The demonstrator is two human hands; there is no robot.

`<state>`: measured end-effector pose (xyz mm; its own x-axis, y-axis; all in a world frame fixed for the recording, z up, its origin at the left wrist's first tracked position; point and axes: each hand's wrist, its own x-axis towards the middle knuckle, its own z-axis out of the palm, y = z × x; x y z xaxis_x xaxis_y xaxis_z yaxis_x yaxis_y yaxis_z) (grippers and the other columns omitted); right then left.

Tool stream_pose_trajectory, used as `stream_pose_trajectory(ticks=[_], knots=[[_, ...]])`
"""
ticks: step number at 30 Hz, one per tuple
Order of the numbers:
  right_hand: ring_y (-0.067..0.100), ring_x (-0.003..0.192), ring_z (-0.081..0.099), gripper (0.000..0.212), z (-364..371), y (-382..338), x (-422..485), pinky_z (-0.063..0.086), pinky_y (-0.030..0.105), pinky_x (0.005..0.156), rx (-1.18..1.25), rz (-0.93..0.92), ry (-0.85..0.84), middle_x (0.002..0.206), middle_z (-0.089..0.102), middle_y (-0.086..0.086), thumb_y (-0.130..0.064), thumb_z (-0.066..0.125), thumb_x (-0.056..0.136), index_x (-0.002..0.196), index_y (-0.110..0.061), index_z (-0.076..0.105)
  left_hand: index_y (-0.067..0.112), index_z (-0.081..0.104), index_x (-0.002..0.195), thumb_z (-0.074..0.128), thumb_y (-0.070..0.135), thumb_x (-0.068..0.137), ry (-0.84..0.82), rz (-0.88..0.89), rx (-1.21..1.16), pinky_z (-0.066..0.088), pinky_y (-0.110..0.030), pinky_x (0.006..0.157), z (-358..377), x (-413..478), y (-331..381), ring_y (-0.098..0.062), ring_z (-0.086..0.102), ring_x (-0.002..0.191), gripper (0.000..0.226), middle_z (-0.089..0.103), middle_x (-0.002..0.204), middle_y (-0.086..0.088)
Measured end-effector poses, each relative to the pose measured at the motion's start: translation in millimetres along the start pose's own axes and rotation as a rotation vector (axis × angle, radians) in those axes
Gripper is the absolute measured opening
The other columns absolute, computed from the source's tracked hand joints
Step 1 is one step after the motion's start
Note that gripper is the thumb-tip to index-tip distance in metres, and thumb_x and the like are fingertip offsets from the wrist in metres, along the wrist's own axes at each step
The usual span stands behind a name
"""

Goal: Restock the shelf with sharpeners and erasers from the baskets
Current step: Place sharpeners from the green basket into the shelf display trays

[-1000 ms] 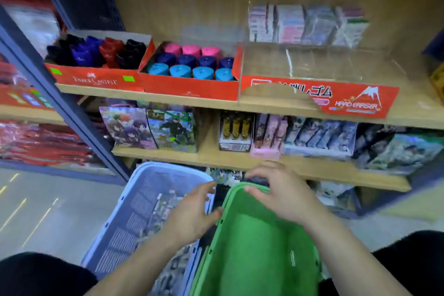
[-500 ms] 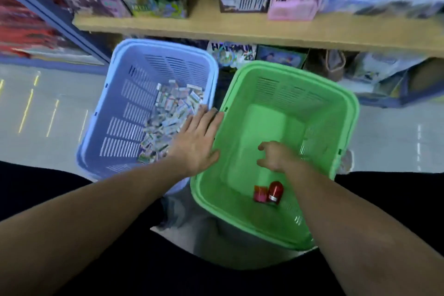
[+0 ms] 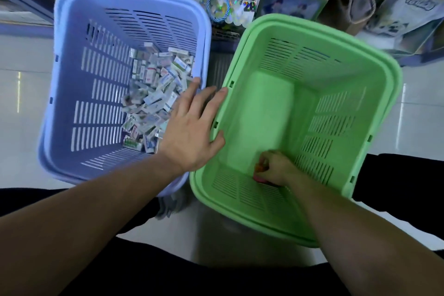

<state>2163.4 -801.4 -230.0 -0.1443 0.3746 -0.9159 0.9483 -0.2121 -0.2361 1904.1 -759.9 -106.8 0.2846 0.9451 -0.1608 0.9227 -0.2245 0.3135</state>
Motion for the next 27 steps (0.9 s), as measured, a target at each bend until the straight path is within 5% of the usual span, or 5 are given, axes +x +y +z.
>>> stream_pose_trajectory(ticks=[6,13,18,24,27], knots=[[0.033,0.116,0.058,0.054,18,-3,2,0.047,0.04,0.107,-0.019,-0.053,0.007,0.142,0.037,0.013,-0.036,0.077,0.085,0.129,-0.024,0.049,0.018,0.024,0.159,0.058,0.045,0.082,-0.002,-0.011,-0.013,0.026,-0.06,0.12,-3,0,2,-0.037,0.012,0.154,0.088,0.038,0.155,-0.009],[0.033,0.118,0.057,0.051,29,-5,-3,0.045,0.04,0.107,-0.027,-0.068,0.032,0.14,0.039,0.011,-0.036,0.069,0.091,0.135,-0.023,0.046,0.017,0.021,0.158,0.056,0.047,0.083,-0.019,-0.008,0.051,0.027,-0.058,0.12,-7,0,5,-0.037,0.012,0.152,0.088,0.039,0.154,-0.009],[0.023,0.103,0.059,0.044,14,-11,-10,0.045,0.028,0.086,-0.01,-0.156,0.04,0.122,0.063,0.009,-0.029,0.069,0.092,0.13,-0.021,0.049,0.02,0.018,0.158,0.061,0.045,0.084,-0.031,-0.02,0.069,0.024,-0.056,0.121,-11,3,7,-0.038,0.013,0.152,0.089,0.034,0.155,-0.011],[0.014,0.075,0.063,0.041,-72,-66,-60,0.041,0.011,0.056,0.295,-0.356,0.365,0.095,0.066,-0.006,-0.034,0.077,0.088,0.123,-0.026,0.056,0.015,0.031,0.155,0.063,0.048,0.084,-0.079,-0.044,-0.015,0.027,-0.052,0.121,-35,3,9,-0.034,0.024,0.148,0.085,0.039,0.151,-0.01],[0.004,0.071,0.062,0.037,-113,-93,-107,0.043,0.009,0.054,0.556,-0.43,0.552,0.091,0.062,-0.016,-0.035,0.079,0.086,0.117,-0.033,0.058,0.016,0.037,0.152,0.061,0.044,0.087,-0.112,-0.13,-0.21,0.039,-0.042,0.113,-68,10,15,-0.027,0.046,0.134,0.075,0.047,0.146,-0.006]])
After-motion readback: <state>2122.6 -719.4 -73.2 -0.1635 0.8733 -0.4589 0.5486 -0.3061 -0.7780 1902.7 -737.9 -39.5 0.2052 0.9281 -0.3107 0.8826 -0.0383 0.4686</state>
